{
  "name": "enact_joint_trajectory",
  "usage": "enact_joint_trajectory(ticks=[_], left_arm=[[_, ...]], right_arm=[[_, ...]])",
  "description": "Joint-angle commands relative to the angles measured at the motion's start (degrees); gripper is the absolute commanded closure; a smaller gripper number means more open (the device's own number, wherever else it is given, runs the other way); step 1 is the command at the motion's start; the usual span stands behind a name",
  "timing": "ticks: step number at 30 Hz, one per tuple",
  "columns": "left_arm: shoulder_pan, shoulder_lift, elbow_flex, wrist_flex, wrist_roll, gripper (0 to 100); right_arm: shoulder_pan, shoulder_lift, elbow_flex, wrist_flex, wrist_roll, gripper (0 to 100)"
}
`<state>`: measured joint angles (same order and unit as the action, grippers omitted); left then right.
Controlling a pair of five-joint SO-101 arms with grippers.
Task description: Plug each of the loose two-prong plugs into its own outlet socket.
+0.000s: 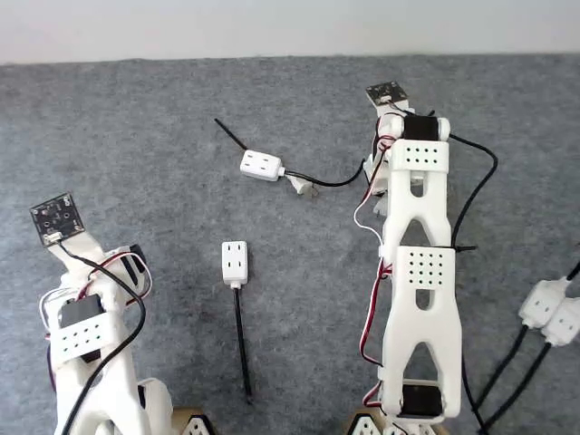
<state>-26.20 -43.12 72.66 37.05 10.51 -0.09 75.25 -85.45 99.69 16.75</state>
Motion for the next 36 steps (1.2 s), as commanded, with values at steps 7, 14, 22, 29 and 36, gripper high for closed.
enact_joint_trajectory(ticks=[7, 14, 22, 29, 36], left_arm=[[-0.09, -0.79, -0.57, -1.58, -0.53, 79], [-0.09, -0.79, -0.57, -1.58, -0.53, 79], [-0.09, -0.79, -0.57, -1.58, -0.53, 79], [-0.09, -0.79, -0.57, -1.58, -0.53, 79], [-0.09, -0.79, -0.57, -1.58, -0.53, 79]], right_arm=[[-0.57, -2.86, -0.35, 2.68, 0.7, 92.0], [-0.31, -3.03, 4.84, 3.03, 0.7, 92.0], [-0.4, -3.47, 7.3, 3.3, 0.7, 91.9], [-1.45, -6.46, 12.84, 3.21, 0.79, 92.3], [-3.74, -7.16, 13.01, 3.21, 4.31, 92.3]])
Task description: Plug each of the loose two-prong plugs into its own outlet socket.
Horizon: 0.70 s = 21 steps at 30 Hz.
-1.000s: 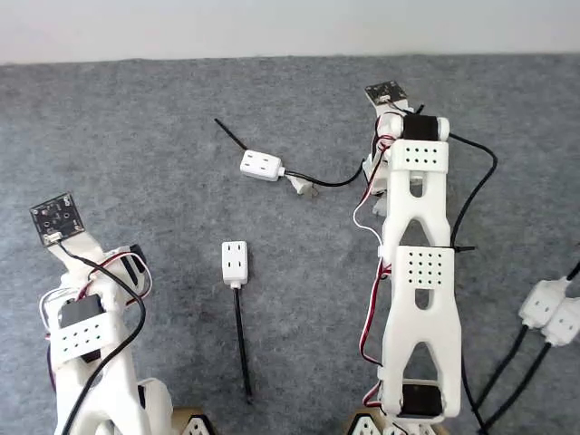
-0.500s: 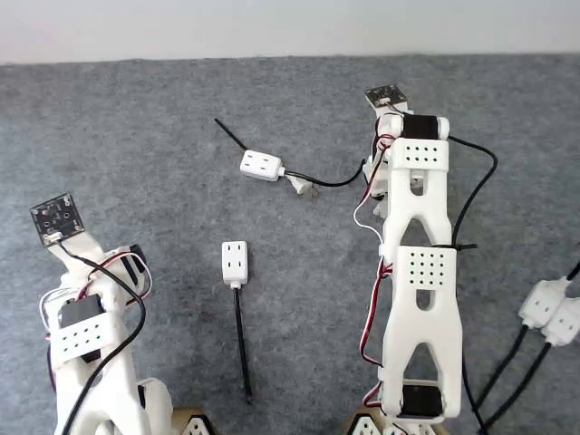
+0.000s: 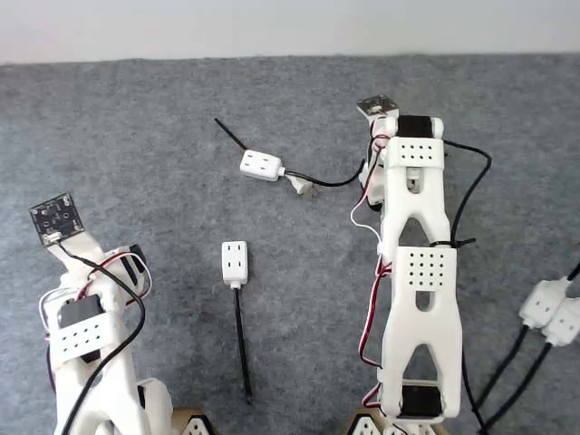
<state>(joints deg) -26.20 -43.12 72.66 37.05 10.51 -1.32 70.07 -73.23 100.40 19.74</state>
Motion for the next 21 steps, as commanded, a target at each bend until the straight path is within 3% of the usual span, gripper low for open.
enact_joint_trajectory(ticks=[1, 11, 17, 21], left_arm=[[-0.09, -0.79, -0.57, -1.58, -0.53, 79], [-0.09, -0.79, -0.57, -1.67, -0.53, 79], [-0.09, -0.79, -0.57, -1.67, -0.53, 79], [-0.09, -0.79, -0.57, -1.67, -0.53, 79]], right_arm=[[-2.33, -2.07, 0.62, 2.51, 1.32, 92.3], [-1.36, -9.1, 0.09, 2.59, 1.85, 91.7], [-1.01, -16.75, 3.87, 2.68, 2.55, 82.0], [0.13, -18.42, 7.56, 2.51, 2.29, 88.8]])
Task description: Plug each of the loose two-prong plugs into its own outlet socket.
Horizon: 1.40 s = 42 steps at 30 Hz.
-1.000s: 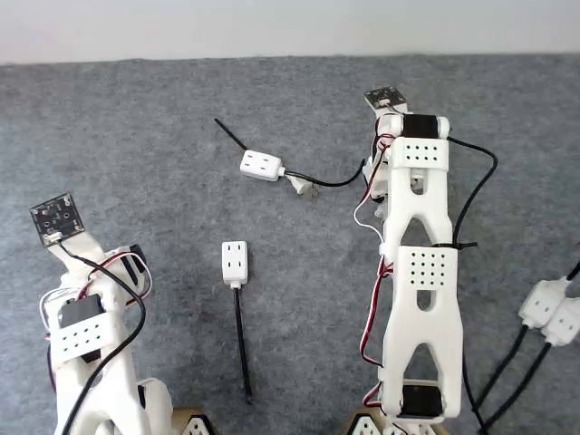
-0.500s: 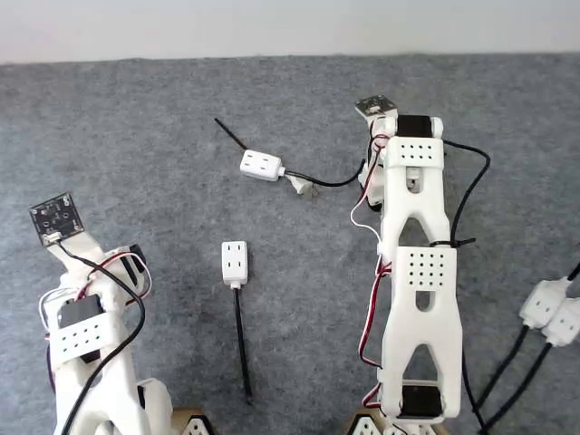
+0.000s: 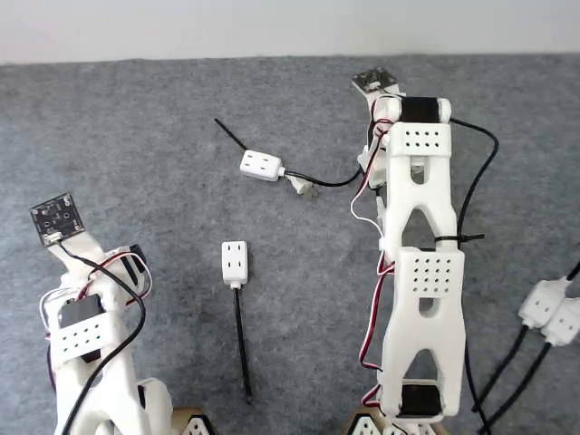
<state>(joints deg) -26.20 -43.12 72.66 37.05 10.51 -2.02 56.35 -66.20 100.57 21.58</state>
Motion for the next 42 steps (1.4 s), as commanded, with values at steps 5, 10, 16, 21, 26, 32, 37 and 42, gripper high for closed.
enact_joint_trajectory(ticks=[5, 10, 16, 21, 26, 32, 37, 42], left_arm=[[-0.09, -0.79, -0.57, -1.67, -0.53, 79], [-0.09, -0.79, -0.57, -1.67, -0.53, 79], [-0.09, -0.79, -0.57, -1.67, -0.53, 79], [-0.09, -0.79, -0.66, -1.67, -0.53, 79], [-0.09, -0.79, -0.66, -1.67, -0.53, 79], [-0.09, -0.79, -0.66, -1.67, -0.53, 79], [-0.09, -0.79, -0.66, -1.67, -0.53, 79], [-0.09, -0.79, -0.66, -1.67, -0.53, 79]], right_arm=[[2.77, -4.44, 2.73, 2.33, -0.97, 96.9], [2.59, -4.09, 7.38, 2.24, -3.25, 99.0], [-0.84, -4.09, 10.9, 2.24, -3.43, 99.0], [-3.65, -4.26, 10.99, 2.24, -5.01, 99.0], [-3.82, -4.09, 10.99, 1.98, -5.36, 99.0], [-2.77, -4.79, 10.55, 0.66, -5.36, 99.0], [-2.59, -4.62, 3.6, 0.84, -5.36, 99.0], [1.54, -4.18, -3.69, 0.84, -5.71, 99.0]])
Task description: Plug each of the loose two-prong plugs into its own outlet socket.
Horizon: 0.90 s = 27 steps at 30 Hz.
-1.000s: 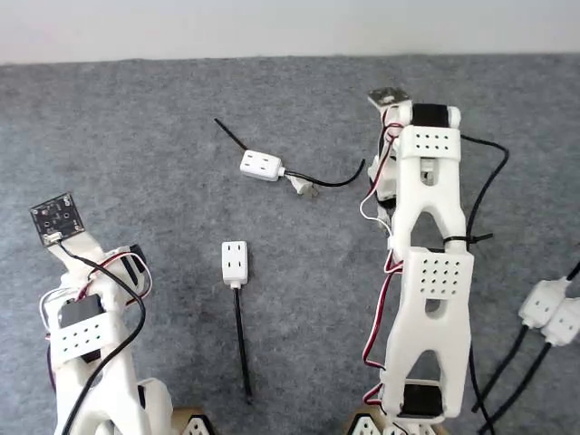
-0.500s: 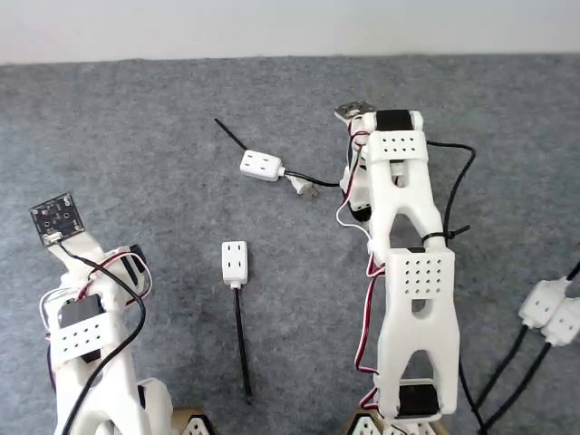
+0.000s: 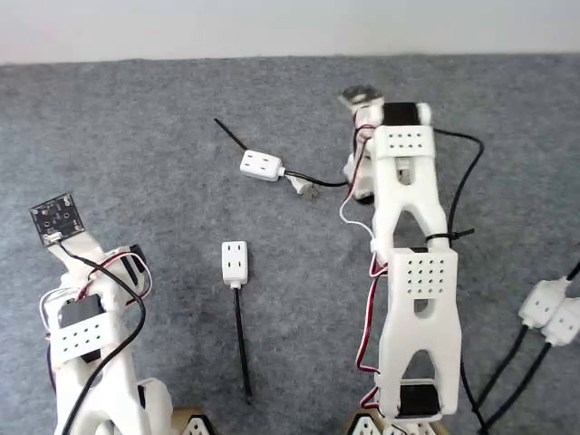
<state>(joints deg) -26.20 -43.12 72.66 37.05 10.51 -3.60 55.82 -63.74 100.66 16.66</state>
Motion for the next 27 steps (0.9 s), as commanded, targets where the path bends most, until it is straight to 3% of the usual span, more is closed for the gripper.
enact_joint_trajectory(ticks=[1, 8, 16, 27], left_arm=[[-0.09, -0.79, -0.66, -1.67, -0.53, 79], [-0.09, -0.79, -0.66, -2.81, -0.53, 79], [-0.09, -0.79, -0.57, -2.81, -0.53, 79], [-0.09, -0.79, -0.57, -2.81, -0.53, 79]], right_arm=[[4.44, -3.56, -6.59, 0.75, -0.79, 99.0], [7.69, 0.04, -2.55, 0.75, -0.44, 99.0], [2.07, 4.09, -1.93, 0.75, -0.53, 99.0], [0.4, 7.78, -1.93, 0.75, -0.44, 99.0]])
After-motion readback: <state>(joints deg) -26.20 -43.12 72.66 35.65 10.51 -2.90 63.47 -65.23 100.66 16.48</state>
